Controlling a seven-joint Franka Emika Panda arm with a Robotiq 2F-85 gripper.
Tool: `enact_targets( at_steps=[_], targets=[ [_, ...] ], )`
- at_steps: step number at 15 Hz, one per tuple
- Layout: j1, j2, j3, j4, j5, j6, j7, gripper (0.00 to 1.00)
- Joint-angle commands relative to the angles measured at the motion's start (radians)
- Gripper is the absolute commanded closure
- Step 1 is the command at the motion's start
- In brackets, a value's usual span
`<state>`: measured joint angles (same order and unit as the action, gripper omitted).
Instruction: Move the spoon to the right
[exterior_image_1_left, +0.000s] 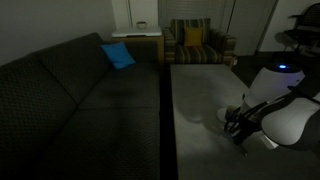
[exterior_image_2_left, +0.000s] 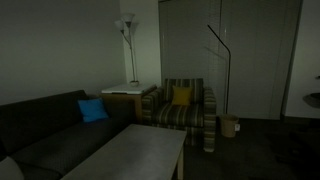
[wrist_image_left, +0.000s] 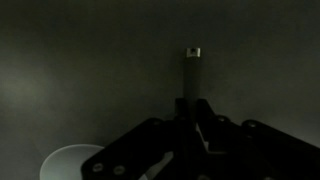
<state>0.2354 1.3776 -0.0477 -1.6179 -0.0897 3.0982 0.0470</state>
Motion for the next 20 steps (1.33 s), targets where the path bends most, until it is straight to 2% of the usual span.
enact_targets(
  at_steps=[1, 4, 6, 9, 14, 16, 18, 19, 20],
  targets=[
    [-0.062, -0.085, 0.017, -0.129, 0.016, 0.016, -0.017, 0.96],
    [-0.131, -0.125, 0.030, -0.205, 0.037, 0.061, -0.014, 0.96],
    [-0.214, -0.149, 0.071, -0.253, 0.045, 0.110, -0.027, 0.96],
    [-0.395, -0.168, 0.194, -0.315, 0.049, 0.159, -0.037, 0.96],
    [-0.646, -0.084, 0.359, -0.304, 0.055, 0.229, -0.014, 0.96],
    [-0.707, -0.030, 0.395, -0.279, 0.053, 0.303, 0.003, 0.96],
    [-0.738, 0.042, 0.422, -0.243, 0.028, 0.418, 0.023, 0.96],
    [-0.728, 0.066, 0.417, -0.231, 0.009, 0.486, 0.030, 0.96],
    [-0.692, 0.068, 0.398, -0.116, -0.012, 0.387, 0.028, 0.96]
  ],
)
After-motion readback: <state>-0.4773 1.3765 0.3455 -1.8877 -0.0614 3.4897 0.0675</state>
